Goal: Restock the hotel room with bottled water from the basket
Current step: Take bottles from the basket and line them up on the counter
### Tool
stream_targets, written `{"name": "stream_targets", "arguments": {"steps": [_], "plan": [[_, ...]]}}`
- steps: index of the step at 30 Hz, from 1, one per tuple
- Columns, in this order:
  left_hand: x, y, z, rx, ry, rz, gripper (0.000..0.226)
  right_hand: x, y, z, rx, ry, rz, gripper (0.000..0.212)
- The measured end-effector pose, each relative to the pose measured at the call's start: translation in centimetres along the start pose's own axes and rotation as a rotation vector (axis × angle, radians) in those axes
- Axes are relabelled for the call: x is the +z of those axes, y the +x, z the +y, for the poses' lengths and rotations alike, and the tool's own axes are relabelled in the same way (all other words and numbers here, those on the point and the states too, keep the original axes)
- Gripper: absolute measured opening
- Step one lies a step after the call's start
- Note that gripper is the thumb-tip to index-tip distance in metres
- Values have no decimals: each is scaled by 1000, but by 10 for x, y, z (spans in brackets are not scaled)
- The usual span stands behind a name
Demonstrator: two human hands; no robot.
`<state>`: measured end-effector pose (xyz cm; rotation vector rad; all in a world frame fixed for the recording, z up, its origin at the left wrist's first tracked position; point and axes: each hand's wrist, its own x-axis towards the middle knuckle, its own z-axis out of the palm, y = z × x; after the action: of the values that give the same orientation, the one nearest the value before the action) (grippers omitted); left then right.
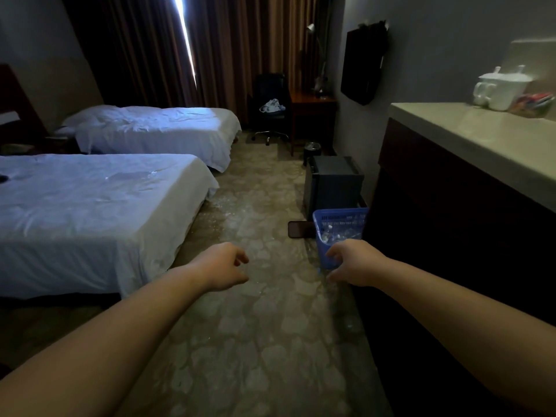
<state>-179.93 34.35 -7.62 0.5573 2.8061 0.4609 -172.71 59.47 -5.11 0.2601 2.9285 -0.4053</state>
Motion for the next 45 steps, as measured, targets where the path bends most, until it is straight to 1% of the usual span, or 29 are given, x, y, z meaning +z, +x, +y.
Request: {"name": "stream_targets", "arguments": {"steps": [12, 15, 21, 27, 32, 36, 45], "plan": [[-62, 127, -72, 15, -38, 8, 46, -20, 149, -61, -12, 50, 21, 63], [-72, 148, -91, -1, -42, 3, 46, -20, 177, -75, -29, 62, 11, 67], [-82, 188, -112, 5, -22, -13, 45, -22, 220, -87, -28, 84, -27, 67], [-85, 230, -112, 25, -12, -45, 47, -29, 255, -82, 2, 99, -28, 66], [-88, 268, -111, 4, -11, -43, 46, -38, 297, -74, -4, 134, -55, 59], [-93, 307, -106, -18, 0, -9, 46, -47, 338, -64, -22, 152, -82, 64], [-100, 418, -66, -36, -41, 21, 47, -87, 429, -7, -53, 200, -104, 65]]}}
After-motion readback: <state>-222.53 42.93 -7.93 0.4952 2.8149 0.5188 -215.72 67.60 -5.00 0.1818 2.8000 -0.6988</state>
